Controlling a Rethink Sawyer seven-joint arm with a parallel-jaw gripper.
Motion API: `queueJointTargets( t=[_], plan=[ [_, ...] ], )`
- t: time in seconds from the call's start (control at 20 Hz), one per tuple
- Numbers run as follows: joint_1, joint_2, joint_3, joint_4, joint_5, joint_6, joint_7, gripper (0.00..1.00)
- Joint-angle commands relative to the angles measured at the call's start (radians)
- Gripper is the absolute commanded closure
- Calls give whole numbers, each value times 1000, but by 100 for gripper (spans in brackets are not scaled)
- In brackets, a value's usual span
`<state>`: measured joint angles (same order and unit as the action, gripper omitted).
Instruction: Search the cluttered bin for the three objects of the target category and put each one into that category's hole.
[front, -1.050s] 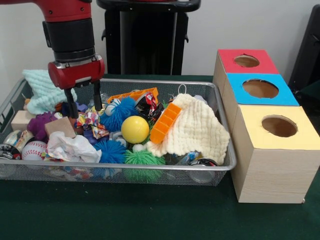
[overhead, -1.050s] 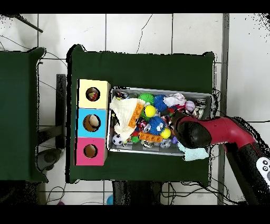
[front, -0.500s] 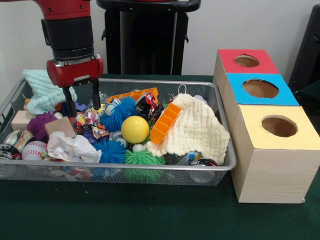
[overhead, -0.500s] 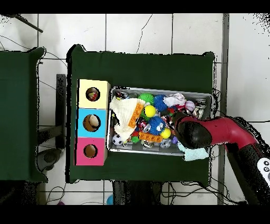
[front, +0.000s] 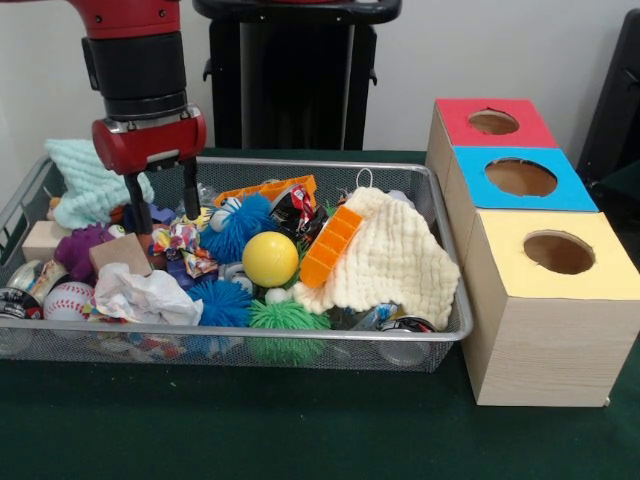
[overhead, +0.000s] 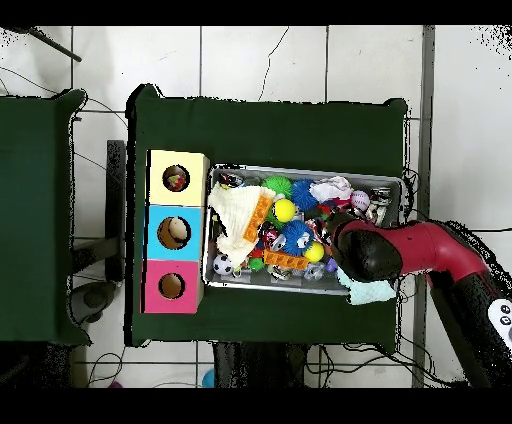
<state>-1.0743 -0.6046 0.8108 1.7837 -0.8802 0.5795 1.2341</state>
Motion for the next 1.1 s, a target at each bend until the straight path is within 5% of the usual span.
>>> queueJointTargets(
  t=[0.05, 1.1],
  plan=[
    [-11, 15, -58, 45, -50, 46, -132, 0],
    [-7, 21, -79, 66, -103, -48, -80, 0]
  ],
)
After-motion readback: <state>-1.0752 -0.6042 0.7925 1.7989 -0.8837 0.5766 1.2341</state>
